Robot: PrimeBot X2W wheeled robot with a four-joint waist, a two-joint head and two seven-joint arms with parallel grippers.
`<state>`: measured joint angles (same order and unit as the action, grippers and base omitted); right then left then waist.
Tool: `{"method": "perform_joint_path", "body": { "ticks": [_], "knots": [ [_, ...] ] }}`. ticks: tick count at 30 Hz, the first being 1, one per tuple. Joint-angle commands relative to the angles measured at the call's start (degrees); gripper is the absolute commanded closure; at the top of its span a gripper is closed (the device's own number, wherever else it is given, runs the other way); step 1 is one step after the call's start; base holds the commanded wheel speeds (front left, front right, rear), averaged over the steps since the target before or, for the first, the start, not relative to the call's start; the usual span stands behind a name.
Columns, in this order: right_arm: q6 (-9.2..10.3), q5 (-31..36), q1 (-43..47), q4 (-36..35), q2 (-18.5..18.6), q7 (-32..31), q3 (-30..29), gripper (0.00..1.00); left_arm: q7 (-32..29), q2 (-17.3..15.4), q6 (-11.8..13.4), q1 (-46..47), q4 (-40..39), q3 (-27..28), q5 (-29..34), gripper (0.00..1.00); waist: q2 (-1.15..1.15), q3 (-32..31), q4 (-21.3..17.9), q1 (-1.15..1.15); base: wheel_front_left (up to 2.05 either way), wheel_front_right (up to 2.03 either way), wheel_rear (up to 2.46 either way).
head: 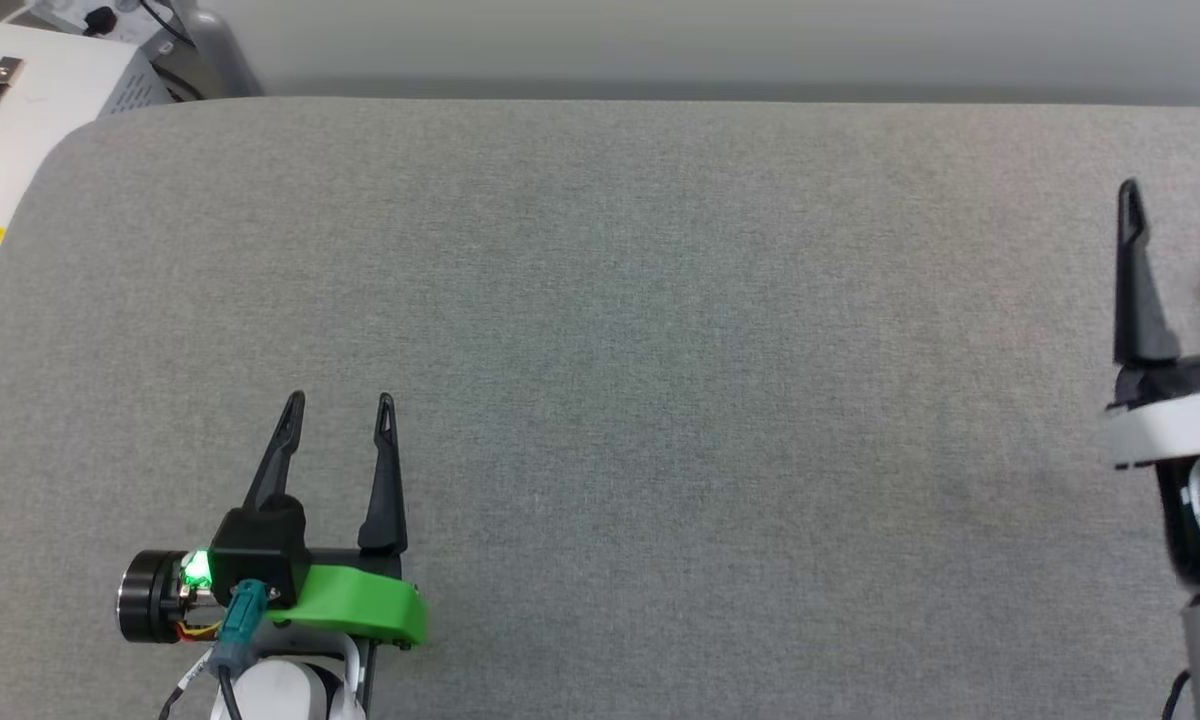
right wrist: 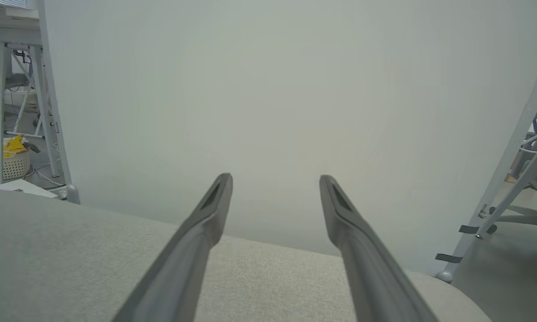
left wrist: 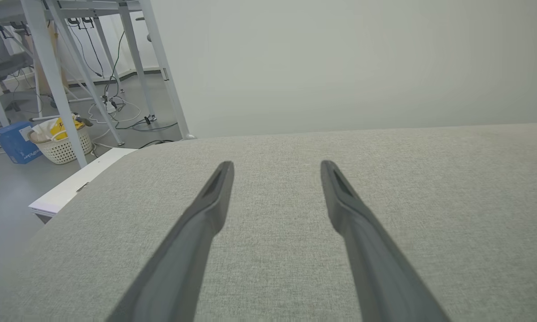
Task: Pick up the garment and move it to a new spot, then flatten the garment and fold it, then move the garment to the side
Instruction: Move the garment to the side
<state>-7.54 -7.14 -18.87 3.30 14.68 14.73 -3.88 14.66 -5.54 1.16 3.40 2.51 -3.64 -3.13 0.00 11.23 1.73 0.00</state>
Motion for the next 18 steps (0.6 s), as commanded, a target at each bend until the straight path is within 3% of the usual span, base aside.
{"method": "perform_joint_path", "body": {
  "ticks": [1,9,18],
  "knots": [
    [0.05,0.4,2.2,-0.3,-1.4,0.3,0.0,0.00,0.3,0.3,-0.4,-0.8,0.2,0.2,-0.7,0.00,0.00,-1.9,1.7,0.00,0.00,0.00,0.00],
    [0.05,1.3,12.5,-0.2,-8.5,0.3,-1.0,0.00,0.3,0.8,-0.9,-2.6,0.7,1.2,-0.6,0.00,0.00,-4.7,2.7,0.00,0.00,0.00,0.00],
    [0.05,0.5,21.1,-1.5,-11.2,0.3,-0.7,0.00,0.3,1.1,-2.2,-5.6,1.2,1.3,-0.5,0.00,0.00,-8.0,2.2,0.00,0.00,0.00,0.00]
  ]
}}
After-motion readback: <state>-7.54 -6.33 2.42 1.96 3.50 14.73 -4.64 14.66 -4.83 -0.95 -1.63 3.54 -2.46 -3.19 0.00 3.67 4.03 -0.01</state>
